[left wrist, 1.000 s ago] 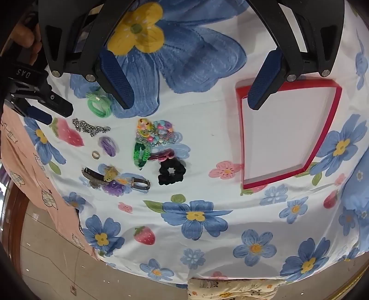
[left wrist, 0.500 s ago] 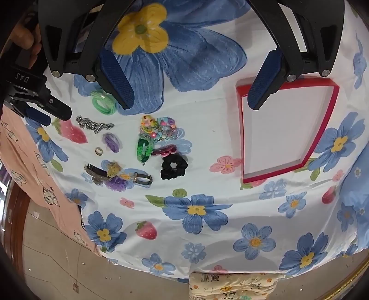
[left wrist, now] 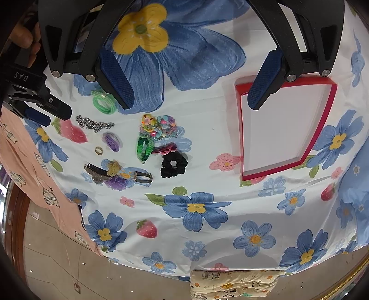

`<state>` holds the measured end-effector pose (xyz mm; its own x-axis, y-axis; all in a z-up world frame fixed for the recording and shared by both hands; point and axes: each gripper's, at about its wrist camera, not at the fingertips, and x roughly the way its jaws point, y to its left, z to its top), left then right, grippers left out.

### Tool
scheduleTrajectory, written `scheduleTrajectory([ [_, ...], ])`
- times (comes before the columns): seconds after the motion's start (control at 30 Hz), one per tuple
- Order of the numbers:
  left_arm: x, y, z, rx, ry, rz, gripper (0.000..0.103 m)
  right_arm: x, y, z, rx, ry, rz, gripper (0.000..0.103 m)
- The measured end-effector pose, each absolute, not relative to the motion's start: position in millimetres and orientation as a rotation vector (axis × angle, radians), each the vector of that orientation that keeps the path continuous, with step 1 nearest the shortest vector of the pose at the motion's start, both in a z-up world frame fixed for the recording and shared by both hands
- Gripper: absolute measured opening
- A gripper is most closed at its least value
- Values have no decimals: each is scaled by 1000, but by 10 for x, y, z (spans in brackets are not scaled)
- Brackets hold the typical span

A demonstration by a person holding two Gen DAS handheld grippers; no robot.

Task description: Organize jewelry

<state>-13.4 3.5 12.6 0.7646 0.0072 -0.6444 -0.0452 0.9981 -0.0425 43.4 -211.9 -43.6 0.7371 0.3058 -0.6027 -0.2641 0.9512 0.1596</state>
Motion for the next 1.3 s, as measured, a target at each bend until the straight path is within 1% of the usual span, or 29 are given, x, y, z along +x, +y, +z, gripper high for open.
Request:
scheduleTrajectory([
  [1.3, -145, -4, 111, -56, 698, 31, 100, 408, -2076, -399, 57, 667, 324, 99],
])
